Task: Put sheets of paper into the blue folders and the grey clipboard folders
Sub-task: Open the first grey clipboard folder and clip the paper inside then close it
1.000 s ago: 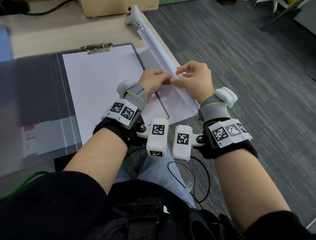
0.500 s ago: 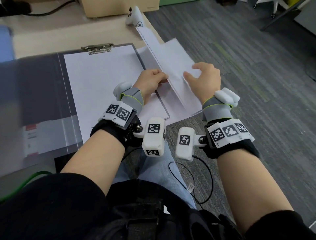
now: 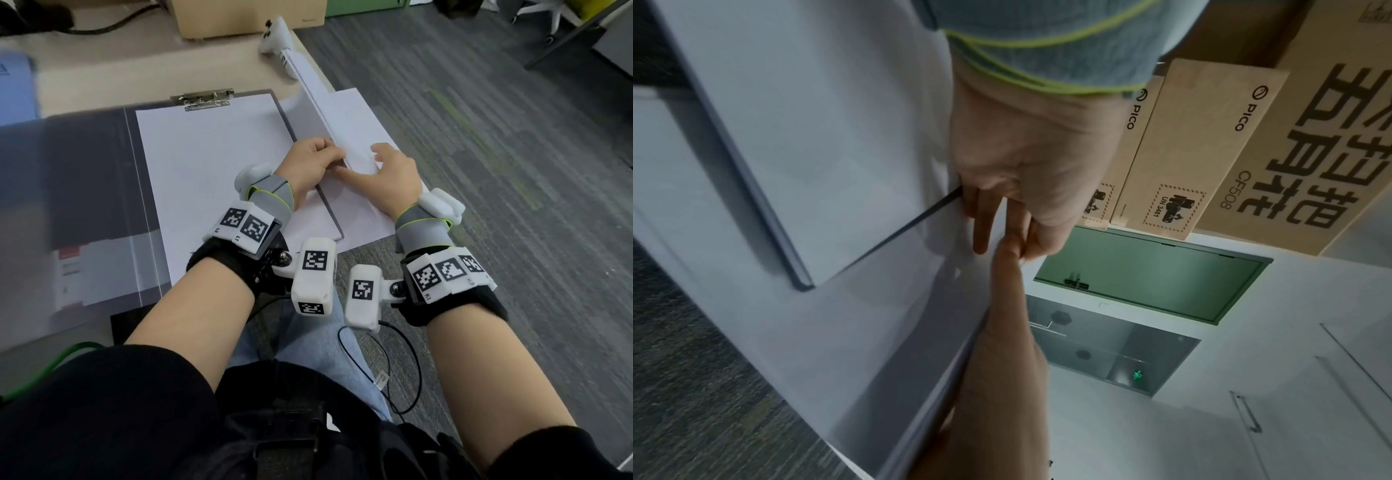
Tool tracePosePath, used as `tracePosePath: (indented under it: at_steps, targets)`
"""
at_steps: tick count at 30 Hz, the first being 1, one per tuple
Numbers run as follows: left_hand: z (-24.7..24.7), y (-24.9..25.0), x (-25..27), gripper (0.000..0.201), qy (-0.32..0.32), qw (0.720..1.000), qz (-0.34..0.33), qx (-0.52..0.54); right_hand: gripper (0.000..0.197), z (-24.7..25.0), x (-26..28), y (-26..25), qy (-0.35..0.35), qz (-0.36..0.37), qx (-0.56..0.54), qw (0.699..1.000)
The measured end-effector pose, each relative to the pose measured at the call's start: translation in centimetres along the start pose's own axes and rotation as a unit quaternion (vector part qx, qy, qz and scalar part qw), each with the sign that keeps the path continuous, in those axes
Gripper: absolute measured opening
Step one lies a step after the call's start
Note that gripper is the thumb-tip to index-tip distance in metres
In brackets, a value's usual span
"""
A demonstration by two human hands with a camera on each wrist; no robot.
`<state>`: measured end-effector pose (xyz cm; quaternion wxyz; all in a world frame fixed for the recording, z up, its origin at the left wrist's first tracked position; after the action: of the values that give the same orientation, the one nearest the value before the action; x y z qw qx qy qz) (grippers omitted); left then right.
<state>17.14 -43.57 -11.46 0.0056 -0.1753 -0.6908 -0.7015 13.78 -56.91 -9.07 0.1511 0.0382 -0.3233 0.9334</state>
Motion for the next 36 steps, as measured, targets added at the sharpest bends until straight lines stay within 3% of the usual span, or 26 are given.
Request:
tracePosePath:
  at_steps: [4,6,10,14,17,19,21,23,24,28,33,36]
  targets:
    - [0.0,-0.4,-0.2,0.026,0.013,1.0,0.023,-0.015,0.112,0.1,-0.5,2.1,-0.008,-0.06,-0.006,0.998]
    - [-0.2,-0.6,-0.7,0.028,0.012,0.999,0.026,-0.031,0.112,0.1,-0.6,2.9,-0.015,-0.079,-0.026,0.996]
    - [-0.9,-0.7,-1.1,0.024,-0.015,0.998,0.03,-0.047,0.097,1.4,-1.0,3.0,0.012,-0.064,-0.021,0.998]
    - [-1.9,-0.3,-0.8,0.014,-0.066,0.997,0.019,0.027,0.063,3.0,-1.3,1.7,0.051,-0.009,-0.016,0.999]
    - [-2.1,0.2,0.0,0.017,-0.095,0.995,-0.003,-0.042,0.045,3.3,-1.7,1.0,0.055,0.012,0.032,0.998]
    - [-1.5,1.3,0.5,0.024,-0.098,0.971,-0.049,-0.213,0.043,3.1,-1.8,1.0,0.051,0.012,0.043,0.998]
    - [-0.7,1.9,1.0,0.022,-0.09,0.904,-0.08,-0.41,0.037,2.7,-1.6,1.2,0.048,0.007,0.061,0.997]
    - [0.3,1.3,1.4,0.017,-0.097,0.846,-0.049,-0.522,0.027,2.1,-1.4,1.4,0.047,-0.005,0.078,0.996]
    - [0.7,0.9,1.6,0.016,-0.106,0.83,-0.031,-0.546,0.025,1.8,-1.4,1.6,0.049,-0.012,0.081,0.995]
    - [0.7,-0.1,2.2,0.019,-0.116,0.812,-0.031,-0.572,0.033,1.4,-1.2,1.9,0.071,-0.02,0.057,0.996]
    - [-0.2,1.1,2.1,0.025,-0.042,0.79,-0.111,-0.602,0.04,1.4,-1.2,2.3,0.095,-0.028,0.062,0.993]
    - [0.8,3.4,2.1,0.035,-0.023,0.833,-0.142,-0.535,0.039,1.1,-1.3,2.8,0.092,-0.037,0.06,0.993]
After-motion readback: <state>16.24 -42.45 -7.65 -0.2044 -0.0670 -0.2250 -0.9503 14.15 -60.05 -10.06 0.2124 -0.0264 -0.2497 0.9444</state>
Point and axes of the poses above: each hand's wrist, its own x-axis away from the middle knuckle, its own z-axis out of the back of the hand, y = z × x, the point moved 9 cm from there along -x, towards the middle knuckle, and after that the axes turned 4 degrees about -y, right-handed, at the moved point
